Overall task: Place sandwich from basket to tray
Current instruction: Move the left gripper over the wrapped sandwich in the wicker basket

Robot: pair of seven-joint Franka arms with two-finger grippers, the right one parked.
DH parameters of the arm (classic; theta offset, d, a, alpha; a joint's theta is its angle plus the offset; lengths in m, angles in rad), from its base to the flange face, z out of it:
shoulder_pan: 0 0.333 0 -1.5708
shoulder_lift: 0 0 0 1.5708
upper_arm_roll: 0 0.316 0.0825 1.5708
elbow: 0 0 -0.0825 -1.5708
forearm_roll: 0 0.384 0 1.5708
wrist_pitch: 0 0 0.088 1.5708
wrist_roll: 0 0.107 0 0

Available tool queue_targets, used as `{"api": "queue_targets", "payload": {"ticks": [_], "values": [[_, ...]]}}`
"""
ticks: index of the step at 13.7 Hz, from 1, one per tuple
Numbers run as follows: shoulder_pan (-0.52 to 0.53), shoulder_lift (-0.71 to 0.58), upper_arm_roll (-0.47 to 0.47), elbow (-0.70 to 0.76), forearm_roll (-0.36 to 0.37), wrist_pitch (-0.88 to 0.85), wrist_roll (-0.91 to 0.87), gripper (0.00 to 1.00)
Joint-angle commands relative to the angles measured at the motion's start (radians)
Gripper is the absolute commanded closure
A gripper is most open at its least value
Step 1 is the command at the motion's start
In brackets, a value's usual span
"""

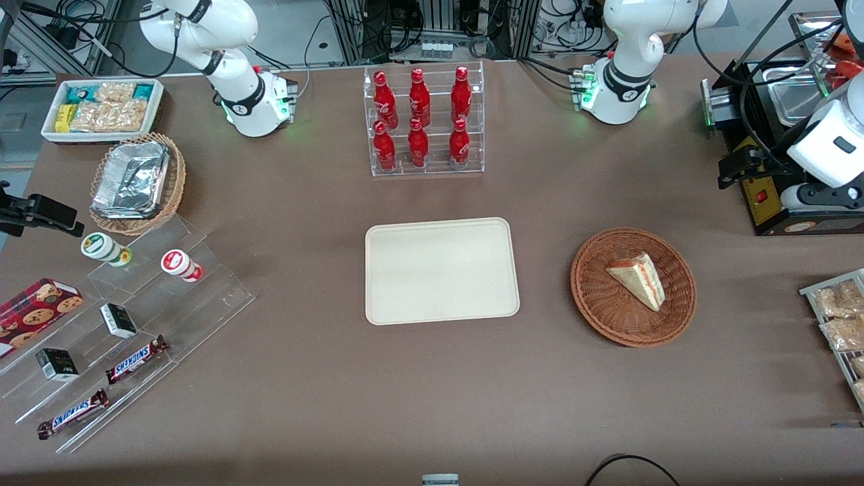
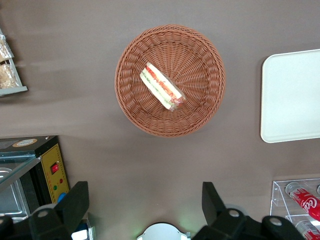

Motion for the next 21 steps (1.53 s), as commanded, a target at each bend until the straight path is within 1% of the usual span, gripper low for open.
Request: {"api": "queue_targets", "payload": {"ticks": [1, 4, 5, 11, 13, 15, 16, 17, 20, 21], "values": [[0.002, 0.012, -0.003, 0.023, 0.009, -0.005, 0.014, 0.0], [0.002, 0.059, -0.005, 0.014, 0.003, 0.005, 0.011, 0.0], [0.001, 0.067, -0.005, -0.009, -0.002, 0.037, 0.011, 0.0], [-0.01, 0.069, -0.016, -0.294, -0.002, 0.398, -0.017, 0.0], [-0.027, 0.069, -0.016, -0.401, -0.002, 0.552, -0.06, 0.0], [-0.027, 0.073, -0.016, -0.463, 0.0, 0.652, -0.1, 0.0], [-0.027, 0.081, -0.016, -0.48, -0.002, 0.685, -0.133, 0.0], [-0.027, 0.091, -0.016, -0.501, -0.002, 0.731, -0.206, 0.0], [-0.029, 0.096, -0.017, -0.626, 0.0, 0.964, -0.496, 0.0], [-0.029, 0.108, -0.017, -0.629, -0.002, 0.977, -0.596, 0.0]]}}
